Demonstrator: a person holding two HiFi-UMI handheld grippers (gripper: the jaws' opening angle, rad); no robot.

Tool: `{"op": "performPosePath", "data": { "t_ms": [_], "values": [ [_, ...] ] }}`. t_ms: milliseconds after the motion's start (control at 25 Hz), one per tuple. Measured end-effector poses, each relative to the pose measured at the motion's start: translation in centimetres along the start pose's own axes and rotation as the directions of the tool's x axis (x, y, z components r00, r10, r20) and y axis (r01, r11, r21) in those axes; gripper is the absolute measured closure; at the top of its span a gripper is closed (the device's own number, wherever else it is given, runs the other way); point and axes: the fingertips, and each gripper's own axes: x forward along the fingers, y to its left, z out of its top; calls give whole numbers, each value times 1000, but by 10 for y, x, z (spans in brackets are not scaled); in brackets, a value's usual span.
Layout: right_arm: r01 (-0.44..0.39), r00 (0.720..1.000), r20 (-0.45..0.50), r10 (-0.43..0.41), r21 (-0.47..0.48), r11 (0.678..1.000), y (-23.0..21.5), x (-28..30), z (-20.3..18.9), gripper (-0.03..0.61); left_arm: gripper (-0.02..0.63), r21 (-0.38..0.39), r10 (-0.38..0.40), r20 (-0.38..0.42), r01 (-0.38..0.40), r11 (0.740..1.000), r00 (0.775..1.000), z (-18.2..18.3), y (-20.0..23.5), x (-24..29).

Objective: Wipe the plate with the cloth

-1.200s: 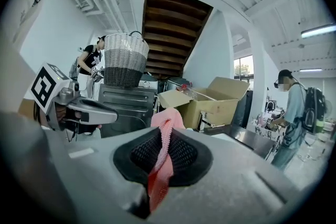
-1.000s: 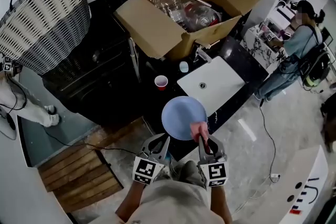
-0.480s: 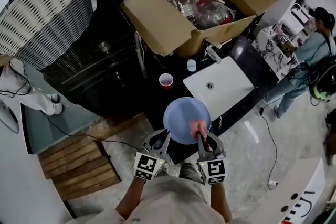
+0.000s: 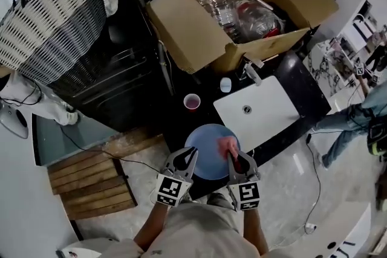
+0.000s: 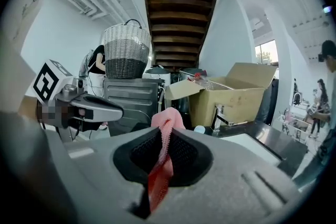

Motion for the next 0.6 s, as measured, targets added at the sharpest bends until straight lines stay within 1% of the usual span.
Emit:
{"op": "performPosePath", "data": {
  "t_ms": [200, 360, 480, 600],
  "values": [
    [-66, 998, 3, 67, -4, 998, -20, 18, 2, 554, 586, -3, 59, -17, -59, 998, 998, 4, 2, 20],
    [-132, 991, -8, 132, -11, 991, -33, 33, 1, 554, 586, 5, 121, -43, -121, 993, 992, 5, 5, 35],
    [-189, 982, -28, 188, -13, 982, -39, 44, -3, 554, 586, -1, 165, -73, -166, 986, 984, -1, 9, 42],
    [-255, 966, -57, 254, -18, 967, -39, 56, -10, 554, 586, -3, 212, -106, -213, 977, 972, -10, 11, 42]
  ]
}}
